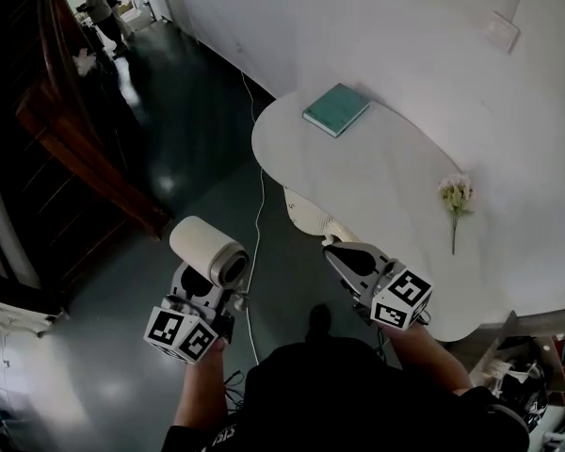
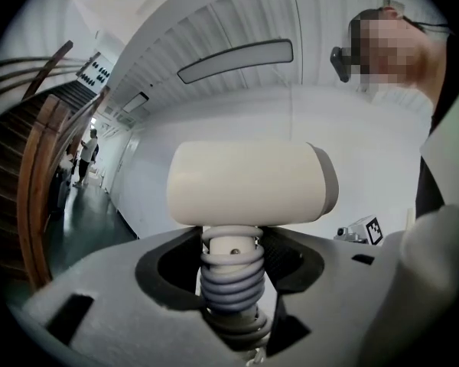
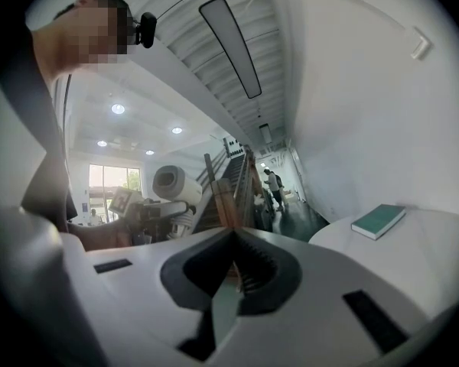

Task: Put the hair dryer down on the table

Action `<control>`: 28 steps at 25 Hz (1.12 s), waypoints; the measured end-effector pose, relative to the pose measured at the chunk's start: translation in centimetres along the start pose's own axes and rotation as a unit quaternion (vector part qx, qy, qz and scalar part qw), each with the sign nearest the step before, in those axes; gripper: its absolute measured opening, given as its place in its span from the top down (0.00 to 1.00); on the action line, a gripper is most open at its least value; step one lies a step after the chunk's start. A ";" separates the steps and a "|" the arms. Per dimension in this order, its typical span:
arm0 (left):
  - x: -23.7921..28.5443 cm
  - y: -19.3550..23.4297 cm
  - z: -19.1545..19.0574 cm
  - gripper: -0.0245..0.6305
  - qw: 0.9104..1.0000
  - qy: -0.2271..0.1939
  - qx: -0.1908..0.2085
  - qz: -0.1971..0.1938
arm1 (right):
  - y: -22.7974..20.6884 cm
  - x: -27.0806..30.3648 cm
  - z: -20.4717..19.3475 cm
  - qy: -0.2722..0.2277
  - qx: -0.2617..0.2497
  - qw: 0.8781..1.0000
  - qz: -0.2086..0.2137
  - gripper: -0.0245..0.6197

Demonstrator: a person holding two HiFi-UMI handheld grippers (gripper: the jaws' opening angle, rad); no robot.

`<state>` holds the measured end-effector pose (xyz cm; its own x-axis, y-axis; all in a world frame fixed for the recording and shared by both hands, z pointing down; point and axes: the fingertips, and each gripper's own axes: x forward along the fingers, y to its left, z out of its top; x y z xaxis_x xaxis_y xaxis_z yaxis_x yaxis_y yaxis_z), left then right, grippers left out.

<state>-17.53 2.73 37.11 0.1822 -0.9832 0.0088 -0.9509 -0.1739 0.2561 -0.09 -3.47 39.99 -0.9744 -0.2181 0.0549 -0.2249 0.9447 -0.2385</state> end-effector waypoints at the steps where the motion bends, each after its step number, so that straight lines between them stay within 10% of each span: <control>1: 1.4 0.0 0.4 0.61 1.000 -0.001 0.003 0.002 | -1.2 0.2 0.2 0.000 0.000 1.000 0.001 0.95; 14: 14.2 -0.3 0.4 0.61 0.998 0.020 0.023 -0.054 | -11.0 0.8 2.4 -0.013 0.008 0.999 -0.033 0.95; 28: 26.3 10.1 1.4 0.61 0.994 0.028 0.014 -0.108 | -21.9 10.8 7.0 -0.007 -0.012 0.994 -0.108 0.95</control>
<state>-22.72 -25.02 38.61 0.3965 -0.9180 0.0105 -0.8944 -0.3837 0.2300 -5.64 -28.23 38.99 -0.9032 -0.4198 0.0892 -0.4292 0.8808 -0.1998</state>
